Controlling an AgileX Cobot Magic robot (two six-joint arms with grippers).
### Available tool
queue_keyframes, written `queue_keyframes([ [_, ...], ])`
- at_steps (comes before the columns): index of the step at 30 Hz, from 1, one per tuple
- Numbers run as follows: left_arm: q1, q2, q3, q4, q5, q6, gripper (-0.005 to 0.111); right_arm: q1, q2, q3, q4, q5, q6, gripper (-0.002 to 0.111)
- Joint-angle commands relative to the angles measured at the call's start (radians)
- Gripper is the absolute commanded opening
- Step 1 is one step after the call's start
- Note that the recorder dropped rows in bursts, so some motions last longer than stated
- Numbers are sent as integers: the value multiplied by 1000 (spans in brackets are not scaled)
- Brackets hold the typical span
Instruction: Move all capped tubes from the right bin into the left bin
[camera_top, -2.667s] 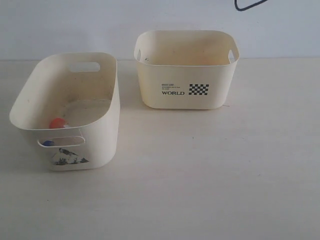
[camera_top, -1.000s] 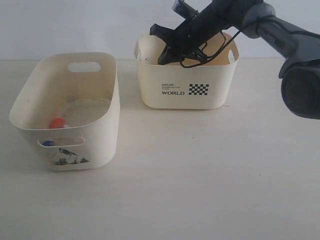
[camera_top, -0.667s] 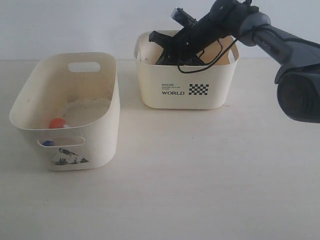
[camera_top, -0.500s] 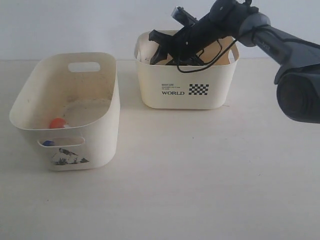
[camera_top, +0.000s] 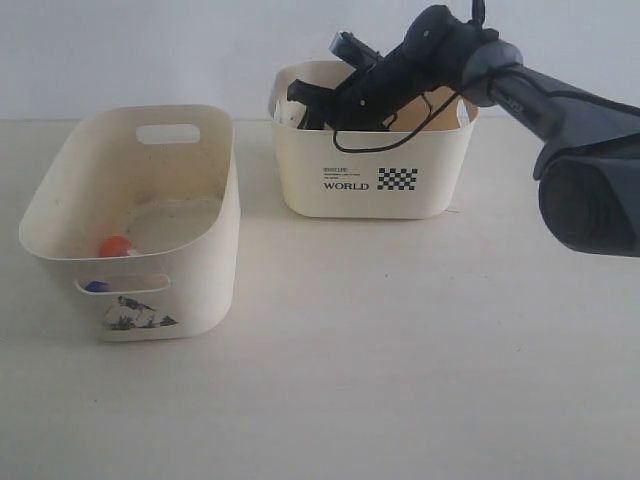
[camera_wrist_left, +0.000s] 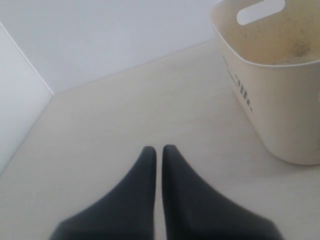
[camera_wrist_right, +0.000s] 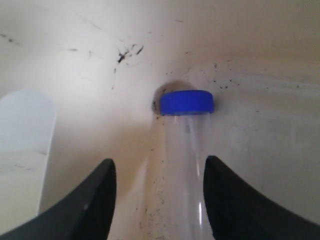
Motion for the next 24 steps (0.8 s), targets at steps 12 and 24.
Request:
queue_keyframes([
  [12,0,0,-4,2,-3,-10,4,11,-3,-7,-67,-11,-22,51],
  [24,0,0,-4,2,-3,-10,4,11,-3,-7,-59,22,-39,51],
])
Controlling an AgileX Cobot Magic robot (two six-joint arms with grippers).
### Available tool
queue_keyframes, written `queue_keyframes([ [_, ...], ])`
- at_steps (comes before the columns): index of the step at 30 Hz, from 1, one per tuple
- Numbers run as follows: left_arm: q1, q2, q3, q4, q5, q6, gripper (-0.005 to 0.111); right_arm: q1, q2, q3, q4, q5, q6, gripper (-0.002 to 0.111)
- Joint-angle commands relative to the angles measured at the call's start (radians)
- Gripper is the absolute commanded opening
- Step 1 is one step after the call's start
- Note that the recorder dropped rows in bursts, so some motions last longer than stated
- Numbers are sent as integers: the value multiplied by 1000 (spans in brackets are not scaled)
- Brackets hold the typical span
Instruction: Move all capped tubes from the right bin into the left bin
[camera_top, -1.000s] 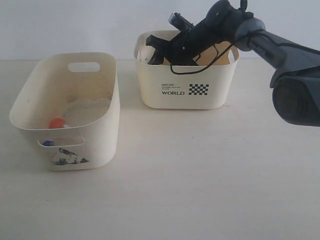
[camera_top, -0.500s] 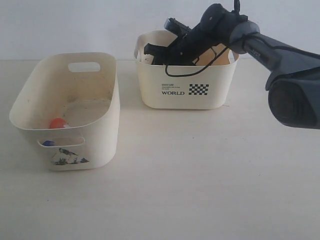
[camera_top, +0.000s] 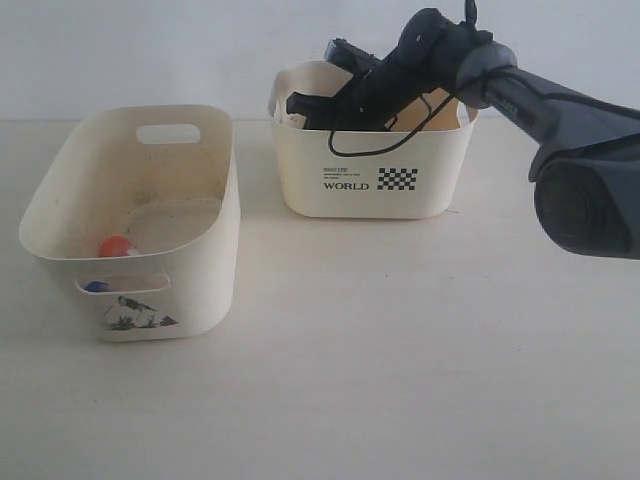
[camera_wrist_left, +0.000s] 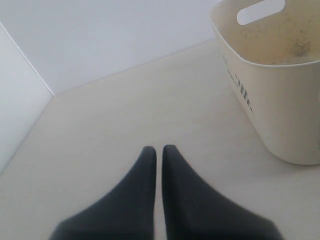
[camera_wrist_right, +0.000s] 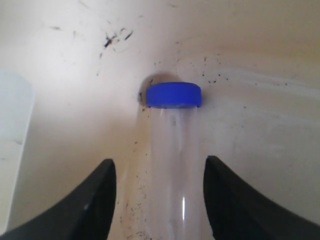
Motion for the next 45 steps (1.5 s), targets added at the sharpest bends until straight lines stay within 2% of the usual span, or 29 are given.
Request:
queue_keyframes([
  [1,0,0,-4,2,-3,-10,4,0,-5,-7,6,11,-14,51],
  [8,0,0,-4,2,-3,-10,4,0,-5,-7,48,76,-41,51],
  [12,0,0,-4,2,-3,-10,4,0,20,-7,160,76,-66,51],
  [29,0,0,-4,2,-3,-10,4,3,63,-7,124,58,-70,50],
  [32,0,0,-4,2,-3,-10,4,3,63,-7,124,58,-70,30],
  [35,0,0,-4,2,-3,-10,4,3,63,-11,124,60,-77,0],
  [39,0,0,-4,2,-3,-10,4,1,63,-75,91,97,-79,0],
  [45,0,0,-4,2,-3,-10,4,-5,33,-213,-110,141,7,-1],
])
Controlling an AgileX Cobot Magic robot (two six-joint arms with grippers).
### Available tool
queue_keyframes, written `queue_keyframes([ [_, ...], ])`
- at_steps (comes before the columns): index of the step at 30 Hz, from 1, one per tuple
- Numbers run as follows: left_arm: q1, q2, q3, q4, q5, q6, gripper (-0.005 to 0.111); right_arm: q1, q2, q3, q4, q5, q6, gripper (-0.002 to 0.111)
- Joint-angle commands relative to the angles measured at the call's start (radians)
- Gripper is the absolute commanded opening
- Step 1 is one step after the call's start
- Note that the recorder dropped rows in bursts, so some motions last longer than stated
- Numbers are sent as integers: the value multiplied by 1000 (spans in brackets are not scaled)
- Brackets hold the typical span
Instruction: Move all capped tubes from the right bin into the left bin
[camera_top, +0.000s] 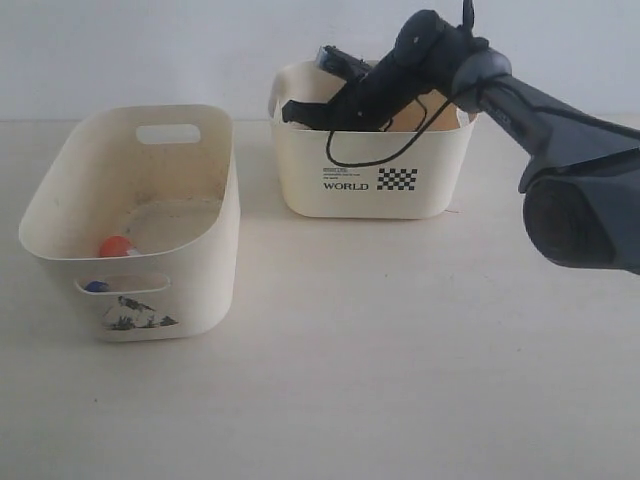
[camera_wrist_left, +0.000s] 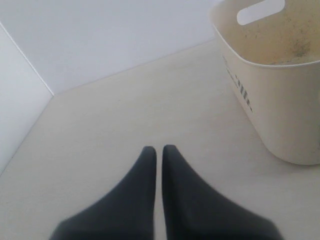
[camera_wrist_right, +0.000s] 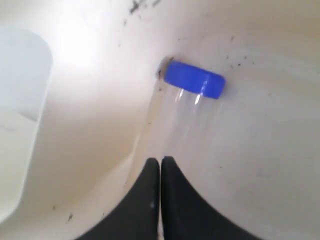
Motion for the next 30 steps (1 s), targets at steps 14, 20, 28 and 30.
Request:
queue_keyframes([
  [14,0,0,-4,2,-3,-10,4,-32,17,-87,35,29,99,73],
  [20,0,0,-4,2,-3,-10,4,-12,61,-83,40,-16,104,61],
  [28,0,0,-4,2,-3,-10,4,-12,61,-83,40,-12,45,70],
  [30,0,0,-4,2,-3,-10,4,-12,65,-83,43,9,35,70],
])
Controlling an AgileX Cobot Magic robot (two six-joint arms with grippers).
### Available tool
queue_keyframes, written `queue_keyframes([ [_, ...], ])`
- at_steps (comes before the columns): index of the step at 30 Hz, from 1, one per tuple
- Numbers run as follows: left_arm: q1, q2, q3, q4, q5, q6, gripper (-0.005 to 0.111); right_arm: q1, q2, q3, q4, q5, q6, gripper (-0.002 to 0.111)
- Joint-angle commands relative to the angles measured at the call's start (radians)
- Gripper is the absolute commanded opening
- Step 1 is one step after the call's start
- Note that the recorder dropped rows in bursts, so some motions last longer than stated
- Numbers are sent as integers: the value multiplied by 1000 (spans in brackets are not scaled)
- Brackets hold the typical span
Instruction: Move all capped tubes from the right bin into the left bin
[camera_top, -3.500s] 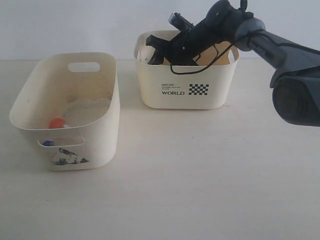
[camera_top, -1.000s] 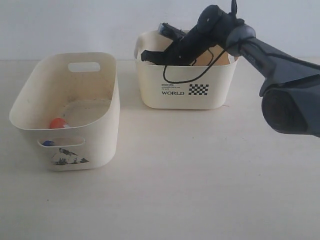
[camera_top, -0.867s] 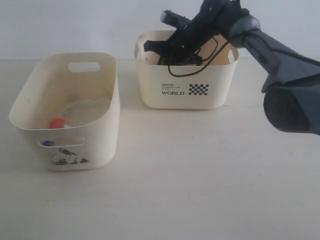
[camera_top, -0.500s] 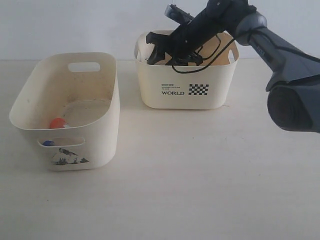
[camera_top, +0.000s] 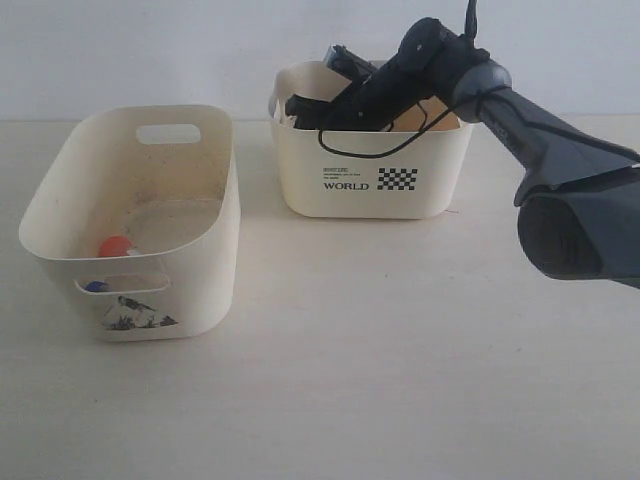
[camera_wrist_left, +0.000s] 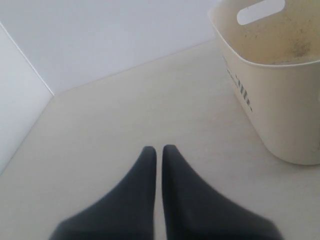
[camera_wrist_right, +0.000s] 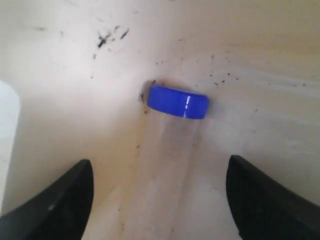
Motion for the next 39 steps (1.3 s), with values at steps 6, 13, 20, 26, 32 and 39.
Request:
queue_keyframes([
  [6,0,0,-4,2,-3,-10,4,-2,23,0,29,98,-48,70],
  [13,0,0,-4,2,-3,-10,4,8,62,0,127,53,-87,64],
  [20,0,0,-4,2,-3,-10,4,8,73,-5,17,104,-2,64],
  [26,0,0,-4,2,-3,-10,4,8,45,-9,-14,112,-5,16],
  [32,0,0,-4,2,-3,-10,4,8,1,-9,-72,82,-33,0],
  [39,0,0,-4,2,-3,-10,4,6,-19,-9,-74,81,-53,21],
])
